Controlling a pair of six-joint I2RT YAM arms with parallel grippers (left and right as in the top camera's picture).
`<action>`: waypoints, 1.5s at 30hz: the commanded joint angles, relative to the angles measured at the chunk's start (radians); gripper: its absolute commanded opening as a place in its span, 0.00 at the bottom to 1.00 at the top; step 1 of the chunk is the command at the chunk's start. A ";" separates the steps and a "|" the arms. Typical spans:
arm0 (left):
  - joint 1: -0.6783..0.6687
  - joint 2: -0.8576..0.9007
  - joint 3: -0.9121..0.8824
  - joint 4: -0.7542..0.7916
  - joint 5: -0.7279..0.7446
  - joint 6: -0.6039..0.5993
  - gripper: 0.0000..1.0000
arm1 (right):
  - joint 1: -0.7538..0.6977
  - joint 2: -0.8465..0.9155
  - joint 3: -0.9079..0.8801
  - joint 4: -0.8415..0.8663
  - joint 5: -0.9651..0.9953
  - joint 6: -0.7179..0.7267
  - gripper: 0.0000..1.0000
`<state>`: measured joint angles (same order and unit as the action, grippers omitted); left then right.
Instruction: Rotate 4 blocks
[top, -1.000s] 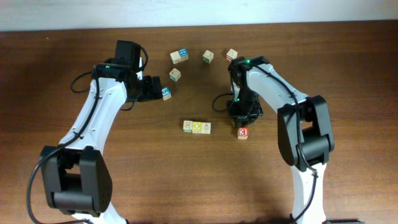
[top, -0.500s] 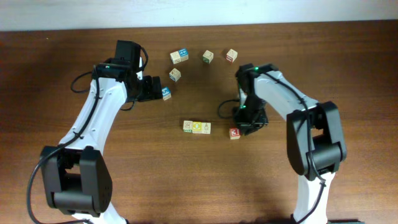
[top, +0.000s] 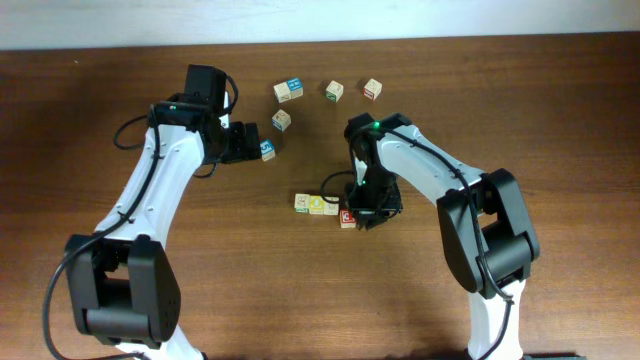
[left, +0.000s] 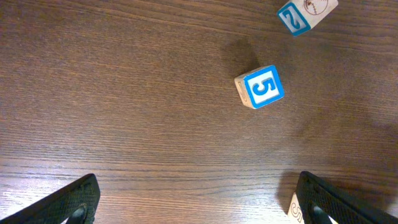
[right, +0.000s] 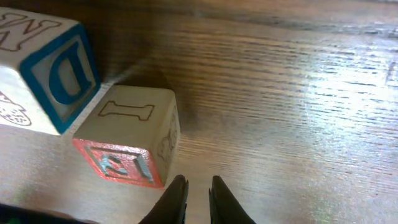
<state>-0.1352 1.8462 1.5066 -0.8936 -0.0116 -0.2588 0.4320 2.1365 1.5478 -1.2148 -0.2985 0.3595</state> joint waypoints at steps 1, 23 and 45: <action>0.000 0.011 0.013 0.002 0.004 -0.006 0.99 | 0.028 -0.016 -0.007 -0.001 -0.013 -0.010 0.15; 0.000 0.011 0.013 0.002 0.004 -0.006 0.99 | -0.007 -0.006 0.097 0.068 0.063 -0.041 0.11; 0.000 0.011 0.013 0.002 0.004 -0.006 0.99 | 0.129 -0.005 0.023 0.129 0.100 0.087 0.04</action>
<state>-0.1352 1.8462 1.5070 -0.8932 -0.0116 -0.2588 0.5678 2.1384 1.5780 -1.0893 -0.2176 0.4416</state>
